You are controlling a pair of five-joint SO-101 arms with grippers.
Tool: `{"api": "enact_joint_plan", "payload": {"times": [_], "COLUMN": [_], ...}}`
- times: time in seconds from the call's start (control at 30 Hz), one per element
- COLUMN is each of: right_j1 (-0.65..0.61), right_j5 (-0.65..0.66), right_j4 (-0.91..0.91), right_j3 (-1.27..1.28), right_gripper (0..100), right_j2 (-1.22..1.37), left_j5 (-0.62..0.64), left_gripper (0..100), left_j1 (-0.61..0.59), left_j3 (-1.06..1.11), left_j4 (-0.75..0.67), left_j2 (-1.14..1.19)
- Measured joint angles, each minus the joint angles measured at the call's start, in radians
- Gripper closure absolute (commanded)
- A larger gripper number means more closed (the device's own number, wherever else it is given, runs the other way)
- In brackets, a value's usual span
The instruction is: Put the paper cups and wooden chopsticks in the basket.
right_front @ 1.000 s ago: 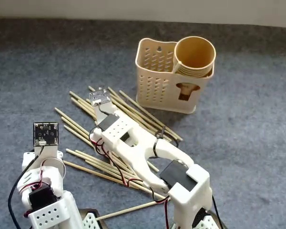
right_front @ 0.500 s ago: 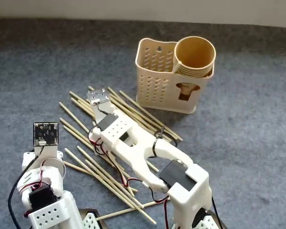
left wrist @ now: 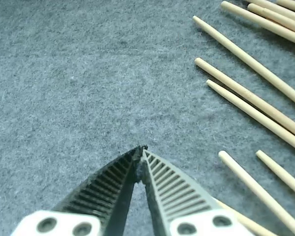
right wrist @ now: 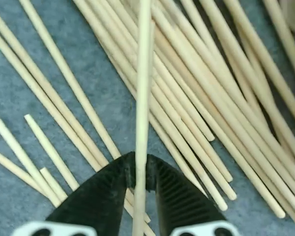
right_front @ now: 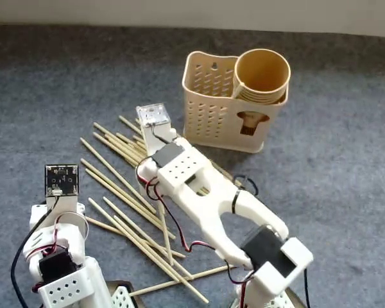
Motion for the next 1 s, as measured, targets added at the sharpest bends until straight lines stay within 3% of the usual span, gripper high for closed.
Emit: {"api": "enact_joint_plan", "payload": {"times": [0.37, 1.0], "right_j1": [0.04, 0.101], "right_j5": [0.052, 0.052], "right_j4": [0.0, -0.043], "right_j3": [0.176, 0.235], "right_gripper": [98.4, 99.5], "right_j2": [-0.336, -0.761], "left_j5": [0.0, 0.0], "left_gripper": [99, 99], "left_j1": [0.0, 0.0], "left_j3": [0.0, 0.0], "left_j4": [0.0, 0.0], "left_j2": [0.0, 0.0]}}
